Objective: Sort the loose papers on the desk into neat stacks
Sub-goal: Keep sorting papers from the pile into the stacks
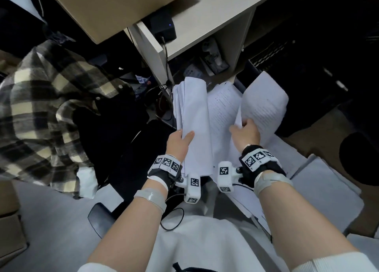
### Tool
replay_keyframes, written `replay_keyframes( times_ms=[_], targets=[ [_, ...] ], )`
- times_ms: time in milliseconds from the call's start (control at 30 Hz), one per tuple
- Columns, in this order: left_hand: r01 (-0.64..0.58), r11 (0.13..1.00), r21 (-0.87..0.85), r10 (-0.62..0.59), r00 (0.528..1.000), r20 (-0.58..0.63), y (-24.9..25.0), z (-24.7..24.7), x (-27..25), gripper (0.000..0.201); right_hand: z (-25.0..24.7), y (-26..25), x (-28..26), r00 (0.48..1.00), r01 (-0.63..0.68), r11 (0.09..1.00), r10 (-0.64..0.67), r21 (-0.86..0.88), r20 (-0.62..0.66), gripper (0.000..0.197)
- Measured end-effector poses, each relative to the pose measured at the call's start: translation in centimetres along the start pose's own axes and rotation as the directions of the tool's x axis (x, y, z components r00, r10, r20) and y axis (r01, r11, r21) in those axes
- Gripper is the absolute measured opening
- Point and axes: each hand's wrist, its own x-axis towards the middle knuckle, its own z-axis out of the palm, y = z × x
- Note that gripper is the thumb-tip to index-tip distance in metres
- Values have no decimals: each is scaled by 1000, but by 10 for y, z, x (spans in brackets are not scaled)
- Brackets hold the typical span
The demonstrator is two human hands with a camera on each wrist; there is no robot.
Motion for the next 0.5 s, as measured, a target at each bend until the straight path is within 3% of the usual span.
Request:
replay_keyframes(
  times_ms=[100,200,367,500],
  targets=[
    [34,998,43,-33,999,-23,-7,-22,-1,41,27,-12,11,999,-26,1000,26,-8,20,32],
    [57,997,57,-54,998,-45,-11,-38,-7,34,50,-17,25,996,-15,1000,17,-27,91,36],
    [84,996,32,-80,990,-115,-16,-41,-5,22,62,-23,38,907,-52,988,-14,145,421,70],
    [72,997,26,-69,992,-105,-15,-29,-6,23,47,0,33,943,-67,991,25,115,331,62]
  ],
)
